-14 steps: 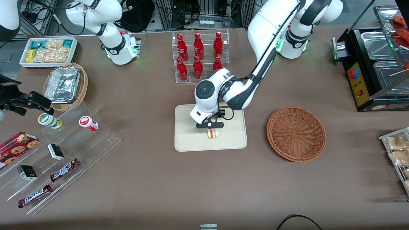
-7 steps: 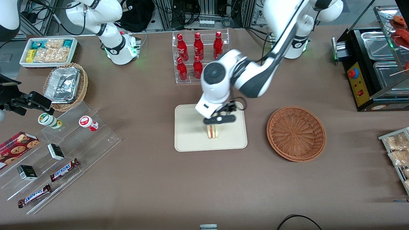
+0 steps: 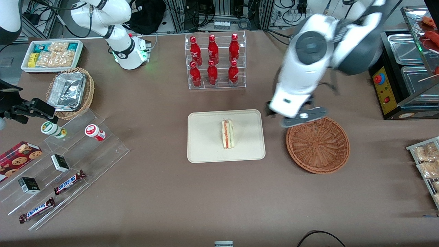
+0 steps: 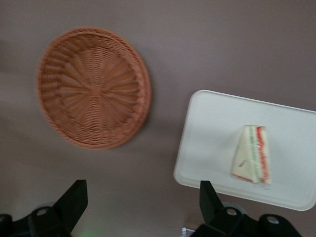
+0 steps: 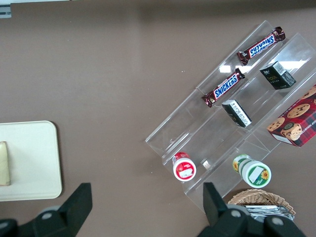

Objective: Place sandwich from basket to tray

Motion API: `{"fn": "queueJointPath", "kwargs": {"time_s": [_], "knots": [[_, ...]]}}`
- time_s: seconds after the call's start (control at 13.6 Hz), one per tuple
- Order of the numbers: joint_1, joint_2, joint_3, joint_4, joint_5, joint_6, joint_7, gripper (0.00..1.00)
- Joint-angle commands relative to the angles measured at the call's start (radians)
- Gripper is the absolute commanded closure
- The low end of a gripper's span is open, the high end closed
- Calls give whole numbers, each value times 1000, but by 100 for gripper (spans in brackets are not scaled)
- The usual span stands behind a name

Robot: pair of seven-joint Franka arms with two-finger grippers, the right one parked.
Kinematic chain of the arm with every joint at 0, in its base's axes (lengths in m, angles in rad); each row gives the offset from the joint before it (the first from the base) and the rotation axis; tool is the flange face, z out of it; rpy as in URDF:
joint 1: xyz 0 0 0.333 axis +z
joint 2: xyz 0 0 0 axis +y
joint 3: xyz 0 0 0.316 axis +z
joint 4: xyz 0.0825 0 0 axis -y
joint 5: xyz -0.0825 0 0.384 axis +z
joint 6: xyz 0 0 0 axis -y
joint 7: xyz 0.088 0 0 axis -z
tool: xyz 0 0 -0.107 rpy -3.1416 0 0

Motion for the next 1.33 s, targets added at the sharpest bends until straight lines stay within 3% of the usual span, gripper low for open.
{"fn": "queueJointPath", "kwargs": {"time_s": [0.0, 0.59, 1.25], "knots": [[113, -92, -10, -49, -4, -64, 157, 0], [367, -192, -10, -75, -30, -188, 593, 0], [479, -206, -10, -40, -55, -180, 678, 0]]}}
